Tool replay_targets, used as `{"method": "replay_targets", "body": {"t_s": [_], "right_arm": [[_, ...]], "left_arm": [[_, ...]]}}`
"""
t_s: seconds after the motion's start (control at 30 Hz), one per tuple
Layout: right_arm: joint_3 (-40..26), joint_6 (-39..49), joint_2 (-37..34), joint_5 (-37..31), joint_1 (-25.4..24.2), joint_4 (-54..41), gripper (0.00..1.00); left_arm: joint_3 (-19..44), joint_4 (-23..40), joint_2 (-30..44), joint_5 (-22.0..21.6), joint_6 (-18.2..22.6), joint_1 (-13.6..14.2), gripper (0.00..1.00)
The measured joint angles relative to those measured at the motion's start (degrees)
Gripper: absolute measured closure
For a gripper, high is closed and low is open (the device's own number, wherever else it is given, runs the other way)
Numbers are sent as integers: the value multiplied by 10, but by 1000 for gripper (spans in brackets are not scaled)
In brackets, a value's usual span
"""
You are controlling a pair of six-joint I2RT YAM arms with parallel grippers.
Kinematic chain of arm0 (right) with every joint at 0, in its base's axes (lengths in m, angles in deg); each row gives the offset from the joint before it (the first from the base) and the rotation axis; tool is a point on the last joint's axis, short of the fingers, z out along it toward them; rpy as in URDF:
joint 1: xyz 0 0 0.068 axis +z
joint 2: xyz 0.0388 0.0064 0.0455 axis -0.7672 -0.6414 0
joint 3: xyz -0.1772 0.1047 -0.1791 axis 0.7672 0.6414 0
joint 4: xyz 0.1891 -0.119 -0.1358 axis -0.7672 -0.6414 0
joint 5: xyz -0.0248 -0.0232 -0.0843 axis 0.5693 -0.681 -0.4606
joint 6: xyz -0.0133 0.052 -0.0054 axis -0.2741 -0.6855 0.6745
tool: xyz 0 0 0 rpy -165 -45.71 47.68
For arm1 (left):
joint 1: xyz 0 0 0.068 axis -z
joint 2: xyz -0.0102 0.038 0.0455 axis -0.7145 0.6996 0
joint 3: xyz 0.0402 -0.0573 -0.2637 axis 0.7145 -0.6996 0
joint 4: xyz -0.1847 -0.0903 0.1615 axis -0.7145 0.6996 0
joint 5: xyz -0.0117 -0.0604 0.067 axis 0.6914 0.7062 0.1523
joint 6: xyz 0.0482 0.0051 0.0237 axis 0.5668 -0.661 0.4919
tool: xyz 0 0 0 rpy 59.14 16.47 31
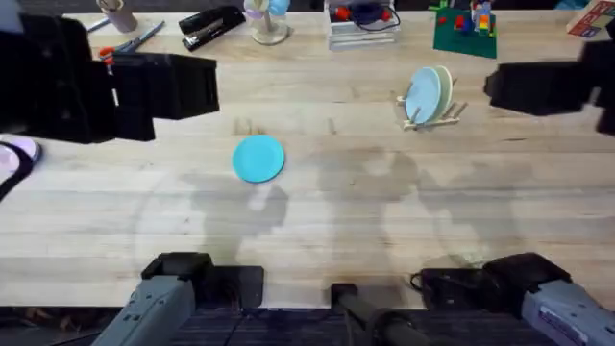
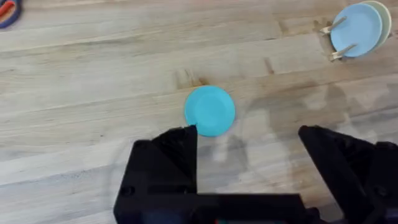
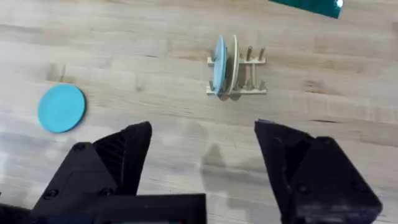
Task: Pick up the plates from the table one by one and place each into a slot on the dish rack.
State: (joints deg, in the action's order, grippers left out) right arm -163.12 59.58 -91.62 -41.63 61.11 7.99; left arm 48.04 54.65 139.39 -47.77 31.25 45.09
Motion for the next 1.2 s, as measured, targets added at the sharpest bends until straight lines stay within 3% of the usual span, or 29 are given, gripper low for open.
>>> {"method": "replay_targets", "body": {"t_s": [1.2], "right_arm": [[0, 0, 15, 5, 0, 0, 8]], "left_arm": [[0, 0, 0, 0, 0, 0, 8]]}}
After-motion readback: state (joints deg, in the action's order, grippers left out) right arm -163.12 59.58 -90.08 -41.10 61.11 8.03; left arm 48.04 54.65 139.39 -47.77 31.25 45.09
